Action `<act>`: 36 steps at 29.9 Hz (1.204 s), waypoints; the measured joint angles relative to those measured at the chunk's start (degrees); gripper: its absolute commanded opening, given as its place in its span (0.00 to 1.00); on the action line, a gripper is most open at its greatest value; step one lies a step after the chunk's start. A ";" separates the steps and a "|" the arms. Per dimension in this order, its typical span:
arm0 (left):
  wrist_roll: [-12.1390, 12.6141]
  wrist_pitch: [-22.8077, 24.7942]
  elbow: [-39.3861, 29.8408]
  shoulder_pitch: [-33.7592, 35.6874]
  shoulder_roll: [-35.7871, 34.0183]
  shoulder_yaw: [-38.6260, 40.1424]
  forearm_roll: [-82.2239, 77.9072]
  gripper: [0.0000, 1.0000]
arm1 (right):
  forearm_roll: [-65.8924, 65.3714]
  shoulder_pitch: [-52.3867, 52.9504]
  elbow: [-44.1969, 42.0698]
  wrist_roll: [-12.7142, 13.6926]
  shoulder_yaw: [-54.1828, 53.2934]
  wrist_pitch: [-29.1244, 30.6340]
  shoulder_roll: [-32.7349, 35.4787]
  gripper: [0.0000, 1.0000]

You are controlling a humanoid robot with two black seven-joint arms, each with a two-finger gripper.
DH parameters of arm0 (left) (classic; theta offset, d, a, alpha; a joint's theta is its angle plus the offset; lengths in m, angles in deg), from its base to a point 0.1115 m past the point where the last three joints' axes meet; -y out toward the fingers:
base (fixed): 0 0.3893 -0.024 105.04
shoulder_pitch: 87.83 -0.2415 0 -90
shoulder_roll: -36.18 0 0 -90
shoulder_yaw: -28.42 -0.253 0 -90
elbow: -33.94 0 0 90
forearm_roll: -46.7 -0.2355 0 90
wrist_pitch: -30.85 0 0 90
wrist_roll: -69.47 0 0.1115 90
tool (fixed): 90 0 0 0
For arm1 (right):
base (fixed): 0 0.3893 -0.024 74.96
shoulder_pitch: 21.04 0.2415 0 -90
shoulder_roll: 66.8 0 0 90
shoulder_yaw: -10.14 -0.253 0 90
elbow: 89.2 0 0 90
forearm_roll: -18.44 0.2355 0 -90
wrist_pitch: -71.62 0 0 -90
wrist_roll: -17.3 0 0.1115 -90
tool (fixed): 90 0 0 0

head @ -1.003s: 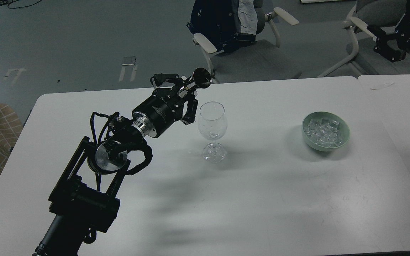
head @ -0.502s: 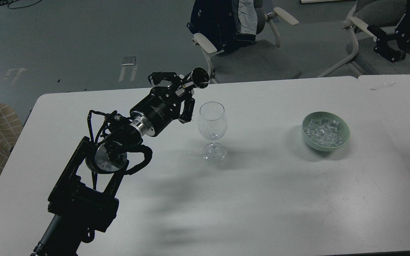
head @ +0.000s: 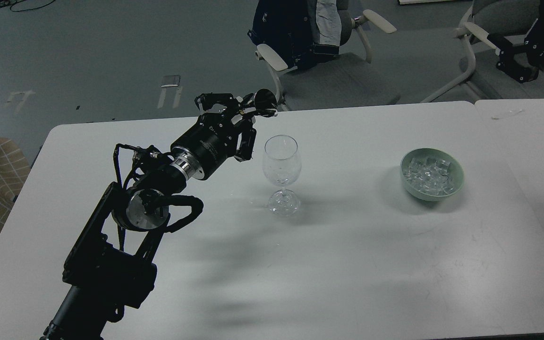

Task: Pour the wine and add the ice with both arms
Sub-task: 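Tilt the jigger with the left gripper to pour into the glass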

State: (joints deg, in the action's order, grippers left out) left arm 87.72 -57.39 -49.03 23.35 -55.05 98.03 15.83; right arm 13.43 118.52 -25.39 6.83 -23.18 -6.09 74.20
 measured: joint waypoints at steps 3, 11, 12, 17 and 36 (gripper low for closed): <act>-0.49 0.39 -0.09 -0.02 -0.44 0.00 -0.68 0.00 | 0.00 0.00 0.00 0.00 0.00 0.01 0.02 1.00; -1.15 1.59 -0.09 -0.09 -1.34 0.00 -2.64 0.00 | 0.00 0.00 0.00 0.00 -0.05 0.03 0.07 1.00; -1.20 1.70 -0.09 -0.11 -1.45 0.00 -2.87 0.00 | 0.00 0.01 0.00 0.00 -0.07 0.03 0.07 1.00; -1.51 2.13 -0.09 -0.25 -1.72 0.00 -3.46 0.00 | 0.00 0.01 0.00 0.00 -0.08 0.03 0.07 1.00; -1.62 2.38 -1.30 -0.69 -1.68 -0.16 -7.98 0.00 | 0.00 0.05 0.00 0.00 -0.09 0.00 0.07 1.00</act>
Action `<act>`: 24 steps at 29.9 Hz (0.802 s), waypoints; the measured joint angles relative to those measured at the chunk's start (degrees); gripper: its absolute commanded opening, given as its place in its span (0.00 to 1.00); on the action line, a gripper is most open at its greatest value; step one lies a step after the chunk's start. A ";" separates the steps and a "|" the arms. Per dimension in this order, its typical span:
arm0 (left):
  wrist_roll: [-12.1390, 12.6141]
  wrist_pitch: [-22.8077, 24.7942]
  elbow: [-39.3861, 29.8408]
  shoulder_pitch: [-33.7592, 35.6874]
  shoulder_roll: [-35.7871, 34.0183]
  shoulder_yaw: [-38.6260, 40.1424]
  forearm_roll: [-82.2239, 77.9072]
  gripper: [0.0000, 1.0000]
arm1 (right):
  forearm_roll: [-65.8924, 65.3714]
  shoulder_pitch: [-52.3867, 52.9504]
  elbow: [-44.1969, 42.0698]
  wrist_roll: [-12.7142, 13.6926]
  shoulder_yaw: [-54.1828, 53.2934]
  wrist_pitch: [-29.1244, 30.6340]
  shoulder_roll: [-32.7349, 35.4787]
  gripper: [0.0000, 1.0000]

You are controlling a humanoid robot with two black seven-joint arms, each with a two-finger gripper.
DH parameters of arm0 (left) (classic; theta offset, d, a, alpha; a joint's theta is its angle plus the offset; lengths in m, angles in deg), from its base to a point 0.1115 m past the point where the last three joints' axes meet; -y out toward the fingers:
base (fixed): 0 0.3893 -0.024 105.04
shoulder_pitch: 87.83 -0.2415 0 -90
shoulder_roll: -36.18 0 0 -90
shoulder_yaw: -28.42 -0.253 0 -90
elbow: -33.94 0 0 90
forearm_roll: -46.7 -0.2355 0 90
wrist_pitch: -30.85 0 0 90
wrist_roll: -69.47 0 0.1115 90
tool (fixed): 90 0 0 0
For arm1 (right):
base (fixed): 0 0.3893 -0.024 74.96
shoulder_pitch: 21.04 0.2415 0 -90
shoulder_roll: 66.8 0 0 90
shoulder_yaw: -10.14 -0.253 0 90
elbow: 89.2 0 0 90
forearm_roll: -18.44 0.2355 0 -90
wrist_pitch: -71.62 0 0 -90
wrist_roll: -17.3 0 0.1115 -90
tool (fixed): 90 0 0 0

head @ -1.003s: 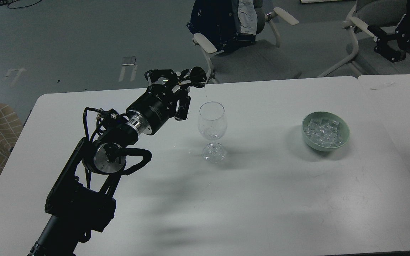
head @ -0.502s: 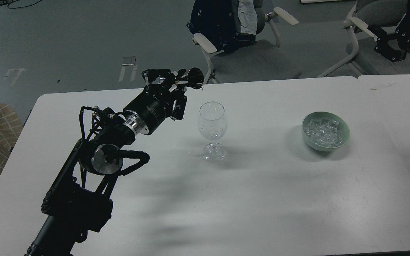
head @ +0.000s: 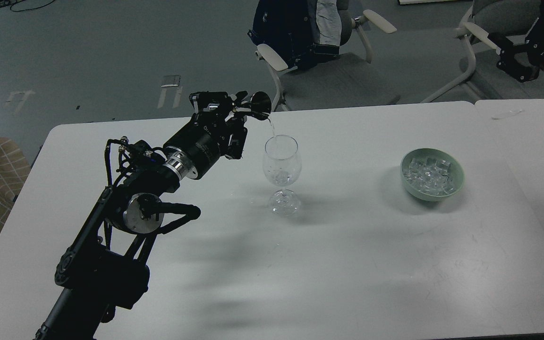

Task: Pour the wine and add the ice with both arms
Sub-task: 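Tilt the jigger with the left gripper to pour into the glass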

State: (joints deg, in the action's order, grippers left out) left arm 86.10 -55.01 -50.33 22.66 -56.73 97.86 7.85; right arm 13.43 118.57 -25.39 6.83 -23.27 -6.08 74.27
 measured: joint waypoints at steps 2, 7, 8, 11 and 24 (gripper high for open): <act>0.05 0.00 -0.13 -0.09 0.05 0.00 -0.39 0.00 | 0.00 0.00 0.00 -0.01 -0.06 0.00 0.00 1.00; 0.12 0.00 -0.56 -0.28 0.33 -0.05 -1.97 0.00 | 0.00 -0.02 0.06 -0.05 -0.08 0.00 0.00 1.00; 0.14 0.00 -0.68 -0.32 0.34 -0.07 -2.08 0.00 | 0.00 -0.03 0.07 -0.05 -0.08 0.00 0.00 1.00; 0.15 -0.12 -0.81 -0.43 0.24 -0.78 -3.04 0.00 | 0.00 -0.05 0.08 -0.05 -0.08 0.00 0.00 1.00; 0.00 -0.26 -1.24 -0.63 0.87 -2.11 -9.87 0.00 | 0.00 -0.05 0.10 -0.09 -0.08 0.02 0.00 1.00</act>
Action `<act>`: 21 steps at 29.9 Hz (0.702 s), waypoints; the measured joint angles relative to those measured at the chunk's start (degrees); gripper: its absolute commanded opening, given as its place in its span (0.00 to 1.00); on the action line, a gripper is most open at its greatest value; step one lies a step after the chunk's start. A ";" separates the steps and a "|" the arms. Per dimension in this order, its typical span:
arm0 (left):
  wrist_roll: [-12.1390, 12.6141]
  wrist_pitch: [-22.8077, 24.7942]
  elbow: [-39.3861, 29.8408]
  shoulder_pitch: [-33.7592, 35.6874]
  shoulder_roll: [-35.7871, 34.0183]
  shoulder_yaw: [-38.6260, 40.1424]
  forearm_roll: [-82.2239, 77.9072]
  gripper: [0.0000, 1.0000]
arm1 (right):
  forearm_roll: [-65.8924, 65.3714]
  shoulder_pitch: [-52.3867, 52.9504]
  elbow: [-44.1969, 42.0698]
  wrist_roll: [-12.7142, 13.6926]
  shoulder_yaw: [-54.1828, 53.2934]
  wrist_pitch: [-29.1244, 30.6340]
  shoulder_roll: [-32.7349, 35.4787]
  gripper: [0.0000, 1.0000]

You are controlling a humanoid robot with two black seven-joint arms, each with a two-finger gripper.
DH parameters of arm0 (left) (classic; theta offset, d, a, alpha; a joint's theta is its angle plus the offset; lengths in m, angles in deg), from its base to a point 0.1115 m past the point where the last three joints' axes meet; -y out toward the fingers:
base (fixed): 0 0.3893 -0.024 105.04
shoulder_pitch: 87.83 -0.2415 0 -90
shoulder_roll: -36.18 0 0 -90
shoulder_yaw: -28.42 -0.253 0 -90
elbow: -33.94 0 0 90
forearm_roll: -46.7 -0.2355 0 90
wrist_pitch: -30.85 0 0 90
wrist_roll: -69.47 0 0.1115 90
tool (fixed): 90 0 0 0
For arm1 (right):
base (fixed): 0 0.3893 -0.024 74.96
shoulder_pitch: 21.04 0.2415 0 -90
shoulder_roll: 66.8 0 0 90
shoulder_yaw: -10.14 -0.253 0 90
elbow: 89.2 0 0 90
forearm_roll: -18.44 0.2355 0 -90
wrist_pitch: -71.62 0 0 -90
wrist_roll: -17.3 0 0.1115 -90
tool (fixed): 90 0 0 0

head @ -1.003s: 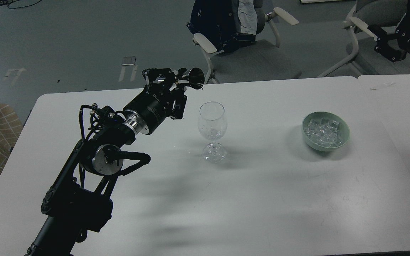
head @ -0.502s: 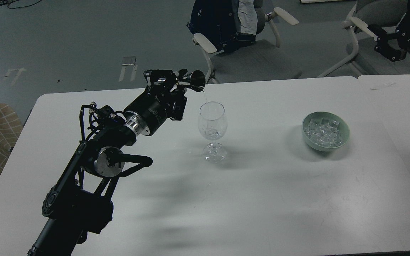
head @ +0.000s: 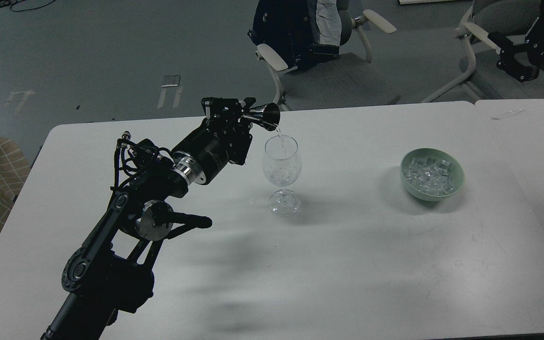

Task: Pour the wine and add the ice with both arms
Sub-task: 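Tilt the jigger with the left gripper to pour into the glass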

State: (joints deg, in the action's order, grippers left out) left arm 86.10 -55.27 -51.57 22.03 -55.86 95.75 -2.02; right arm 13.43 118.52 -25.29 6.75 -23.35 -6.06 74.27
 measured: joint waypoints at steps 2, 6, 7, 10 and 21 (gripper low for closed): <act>-0.14 -0.04 0.00 0.00 -0.01 0.00 -0.70 0.00 | 0.00 0.00 0.00 0.00 0.00 0.00 0.00 1.00; -0.68 -0.10 -0.01 -0.10 -0.27 -0.07 -2.38 0.00 | 0.00 0.00 0.00 -0.06 -0.06 0.00 0.00 1.00; -0.75 -0.10 -0.01 -0.14 -0.32 -0.18 -2.91 0.00 | 0.00 0.00 0.00 -0.07 -0.07 0.00 0.00 1.00; -0.99 -0.15 -0.01 -0.17 -0.42 -0.56 -4.89 0.00 | 0.00 0.00 0.00 -0.08 -0.08 0.00 0.00 1.00; -1.19 -0.27 -0.12 -0.21 -0.51 -0.71 -10.04 0.00 | 0.00 0.00 -0.01 -0.08 -0.08 0.00 0.00 1.00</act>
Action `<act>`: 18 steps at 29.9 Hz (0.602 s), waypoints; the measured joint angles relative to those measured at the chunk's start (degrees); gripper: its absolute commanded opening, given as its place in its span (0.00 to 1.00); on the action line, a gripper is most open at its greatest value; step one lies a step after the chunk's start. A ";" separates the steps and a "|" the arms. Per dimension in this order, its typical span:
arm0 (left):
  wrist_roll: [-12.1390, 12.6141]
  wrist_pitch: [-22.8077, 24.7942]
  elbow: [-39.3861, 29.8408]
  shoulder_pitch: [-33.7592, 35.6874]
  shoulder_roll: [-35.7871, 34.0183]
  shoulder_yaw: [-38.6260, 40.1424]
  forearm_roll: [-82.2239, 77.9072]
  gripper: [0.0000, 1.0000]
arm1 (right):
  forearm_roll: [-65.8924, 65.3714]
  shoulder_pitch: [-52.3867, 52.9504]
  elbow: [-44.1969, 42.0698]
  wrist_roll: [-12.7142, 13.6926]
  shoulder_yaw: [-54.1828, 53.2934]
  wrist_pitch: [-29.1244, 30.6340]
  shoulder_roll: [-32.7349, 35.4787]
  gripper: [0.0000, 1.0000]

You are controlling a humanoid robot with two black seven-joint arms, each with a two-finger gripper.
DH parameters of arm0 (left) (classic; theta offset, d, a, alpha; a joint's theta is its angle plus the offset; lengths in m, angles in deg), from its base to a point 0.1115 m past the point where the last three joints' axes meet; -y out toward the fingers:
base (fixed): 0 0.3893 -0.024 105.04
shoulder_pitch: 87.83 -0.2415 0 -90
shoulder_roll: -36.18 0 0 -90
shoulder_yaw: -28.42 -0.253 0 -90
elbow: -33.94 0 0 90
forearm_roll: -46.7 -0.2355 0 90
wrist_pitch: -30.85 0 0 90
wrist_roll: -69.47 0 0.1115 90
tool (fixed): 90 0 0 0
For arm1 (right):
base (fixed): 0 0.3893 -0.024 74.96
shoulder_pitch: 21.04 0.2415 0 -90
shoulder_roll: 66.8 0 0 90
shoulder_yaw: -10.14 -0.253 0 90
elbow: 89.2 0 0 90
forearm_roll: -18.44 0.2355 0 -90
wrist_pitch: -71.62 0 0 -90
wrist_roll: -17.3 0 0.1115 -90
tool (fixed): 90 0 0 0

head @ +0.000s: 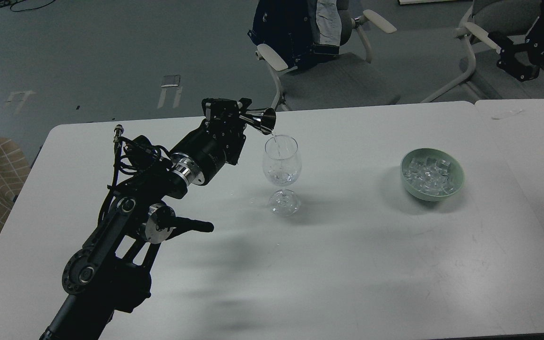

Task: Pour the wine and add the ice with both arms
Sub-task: 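Tilt the jigger with the left gripper to pour into the glass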

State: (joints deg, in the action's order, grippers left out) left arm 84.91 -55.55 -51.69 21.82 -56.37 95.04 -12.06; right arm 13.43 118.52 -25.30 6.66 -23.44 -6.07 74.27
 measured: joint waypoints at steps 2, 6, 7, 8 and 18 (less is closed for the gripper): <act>0.00 0.00 -0.02 0.01 0.00 -0.02 -1.09 0.00 | 0.00 0.00 0.00 0.00 0.00 0.00 0.00 1.00; 0.00 -0.01 -0.07 0.10 -0.01 -0.57 -3.08 0.00 | 0.00 0.00 0.00 0.00 0.00 0.00 0.00 1.00; 0.00 -0.03 -0.07 0.10 -0.08 -0.93 -3.80 0.00 | 0.00 0.00 0.00 0.00 0.00 0.00 0.00 1.00; 0.00 -0.08 -0.07 0.11 -0.15 -1.29 -4.67 0.00 | 0.00 0.00 0.00 0.00 0.00 -0.02 0.00 1.00; 0.04 -1.19 -0.51 0.20 -0.34 -3.35 -12.02 0.00 | 0.00 0.00 0.00 -0.04 -0.08 -0.02 0.00 1.00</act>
State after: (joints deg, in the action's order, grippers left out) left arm 84.94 -56.74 -52.20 22.02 -56.71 91.69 -24.08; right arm 13.43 118.52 -25.31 6.62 -23.52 -6.09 74.27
